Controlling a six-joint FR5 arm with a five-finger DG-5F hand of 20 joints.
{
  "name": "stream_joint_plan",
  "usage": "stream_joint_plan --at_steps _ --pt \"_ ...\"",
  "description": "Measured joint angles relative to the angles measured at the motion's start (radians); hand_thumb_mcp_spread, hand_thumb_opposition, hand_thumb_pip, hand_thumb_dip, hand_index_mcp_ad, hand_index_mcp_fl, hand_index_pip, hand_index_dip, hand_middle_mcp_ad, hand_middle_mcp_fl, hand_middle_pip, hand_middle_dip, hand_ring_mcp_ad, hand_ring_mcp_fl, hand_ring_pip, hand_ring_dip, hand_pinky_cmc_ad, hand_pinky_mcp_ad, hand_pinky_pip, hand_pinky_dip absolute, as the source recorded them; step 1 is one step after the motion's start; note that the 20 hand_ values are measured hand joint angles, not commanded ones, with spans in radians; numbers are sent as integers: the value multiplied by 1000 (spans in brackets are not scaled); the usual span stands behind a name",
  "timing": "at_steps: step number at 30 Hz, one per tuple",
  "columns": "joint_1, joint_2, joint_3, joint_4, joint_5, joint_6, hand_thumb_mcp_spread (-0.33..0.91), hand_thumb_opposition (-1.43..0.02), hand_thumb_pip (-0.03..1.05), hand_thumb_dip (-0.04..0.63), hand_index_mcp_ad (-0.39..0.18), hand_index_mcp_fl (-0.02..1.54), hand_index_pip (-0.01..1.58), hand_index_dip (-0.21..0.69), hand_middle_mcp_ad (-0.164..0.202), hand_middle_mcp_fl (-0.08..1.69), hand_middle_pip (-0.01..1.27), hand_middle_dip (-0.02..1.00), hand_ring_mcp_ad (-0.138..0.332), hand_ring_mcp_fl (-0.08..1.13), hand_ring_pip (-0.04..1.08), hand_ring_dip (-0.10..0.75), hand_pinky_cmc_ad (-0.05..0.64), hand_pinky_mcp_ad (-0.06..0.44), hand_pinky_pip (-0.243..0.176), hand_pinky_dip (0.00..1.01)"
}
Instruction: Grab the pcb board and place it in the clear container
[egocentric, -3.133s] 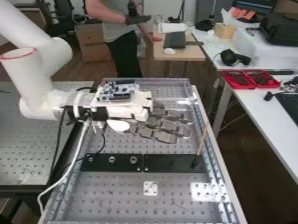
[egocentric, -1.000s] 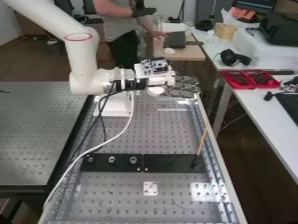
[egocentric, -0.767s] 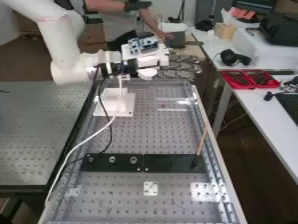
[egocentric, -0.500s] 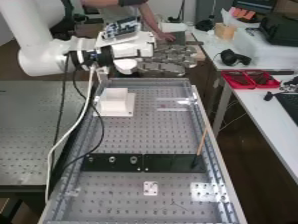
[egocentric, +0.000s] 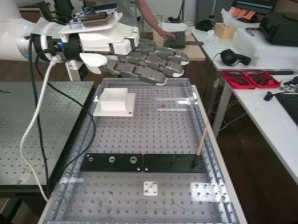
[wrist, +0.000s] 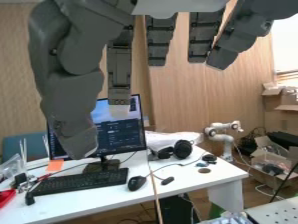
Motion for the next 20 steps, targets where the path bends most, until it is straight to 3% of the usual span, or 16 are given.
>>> stream_joint_plan --at_steps 8,17,20 --pt "-8 19 17 -47 -28 -27 517 -761 354 222 -164 187 833 251 16 5 145 155 169 0 98 82 346 145 -45 195" --pt "2 35 42 -121 -46 -47 443 -731 354 188 -129 188 384 269 17 2 147 155 169 0 94 82 346 147 -49 248" --pt "6 36 43 -127 -52 -42 436 -710 354 175 -120 190 276 286 21 2 147 155 173 0 94 82 349 169 -61 286"
